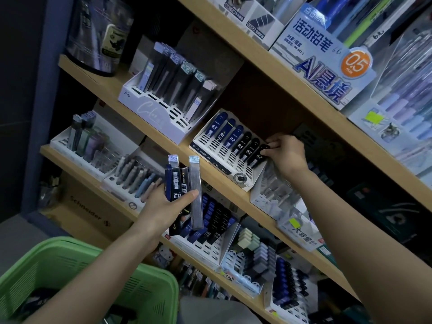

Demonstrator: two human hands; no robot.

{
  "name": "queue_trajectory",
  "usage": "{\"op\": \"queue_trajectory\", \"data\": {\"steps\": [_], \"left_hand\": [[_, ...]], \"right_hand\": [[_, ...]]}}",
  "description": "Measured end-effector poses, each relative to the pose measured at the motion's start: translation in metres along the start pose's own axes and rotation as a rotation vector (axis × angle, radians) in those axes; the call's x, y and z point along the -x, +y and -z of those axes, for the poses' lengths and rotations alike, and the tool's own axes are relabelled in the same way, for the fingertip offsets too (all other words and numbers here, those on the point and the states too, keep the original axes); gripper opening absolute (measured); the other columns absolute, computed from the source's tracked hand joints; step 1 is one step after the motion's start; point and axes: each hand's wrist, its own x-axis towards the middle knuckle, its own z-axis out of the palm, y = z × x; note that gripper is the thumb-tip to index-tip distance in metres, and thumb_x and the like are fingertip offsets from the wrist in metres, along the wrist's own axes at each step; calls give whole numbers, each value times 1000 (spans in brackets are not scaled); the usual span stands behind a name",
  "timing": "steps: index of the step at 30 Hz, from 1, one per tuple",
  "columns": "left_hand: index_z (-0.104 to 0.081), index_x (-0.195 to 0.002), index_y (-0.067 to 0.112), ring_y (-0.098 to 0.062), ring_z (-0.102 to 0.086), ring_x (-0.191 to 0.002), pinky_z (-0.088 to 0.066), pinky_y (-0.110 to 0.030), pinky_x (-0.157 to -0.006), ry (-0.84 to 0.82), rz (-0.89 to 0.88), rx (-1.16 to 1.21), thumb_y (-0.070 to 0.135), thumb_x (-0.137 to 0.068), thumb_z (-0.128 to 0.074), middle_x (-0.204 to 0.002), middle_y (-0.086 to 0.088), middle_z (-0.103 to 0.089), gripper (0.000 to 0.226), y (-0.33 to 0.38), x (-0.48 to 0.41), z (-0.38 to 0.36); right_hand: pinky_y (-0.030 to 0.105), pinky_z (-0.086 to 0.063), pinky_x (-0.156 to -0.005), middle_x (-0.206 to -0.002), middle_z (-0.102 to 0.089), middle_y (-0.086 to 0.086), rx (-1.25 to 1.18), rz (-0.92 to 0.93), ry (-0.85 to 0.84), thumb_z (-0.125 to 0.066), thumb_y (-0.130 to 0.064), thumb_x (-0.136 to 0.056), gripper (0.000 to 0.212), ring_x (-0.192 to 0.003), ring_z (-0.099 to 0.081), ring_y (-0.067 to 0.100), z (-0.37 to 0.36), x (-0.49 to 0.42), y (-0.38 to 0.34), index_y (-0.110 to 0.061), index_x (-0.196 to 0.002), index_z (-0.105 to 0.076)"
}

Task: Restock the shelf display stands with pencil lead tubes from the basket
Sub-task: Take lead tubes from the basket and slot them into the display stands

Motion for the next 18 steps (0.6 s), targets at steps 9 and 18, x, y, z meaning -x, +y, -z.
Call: {"op": "queue_trajectory", "data": {"steps": [9, 18], "left_hand": [[-60, -96, 26, -18, -60, -91, -52, -22, -63, 2, 7, 17, 19, -88, -64, -99, -2, -65, 11, -1, 0, 3], [-61, -103, 22, -21, -62, -94, -56, -31, -72, 10, 20, -2, 22, -86, -66, -101, -3, -66, 17, -3, 1, 5]], "right_hand": [[30, -45, -88, -103, -62, 5, 125, 10, -140, -71, -7, -81, 20, -99, -56, 18, -2, -9, 1, -14, -98, -64], [38, -47, -92, -122, -56, 14, 273, 112, -41, -64, -16, -89, 34, -110, -53, 29, -5, 8, -6, -11, -121, -56]]}}
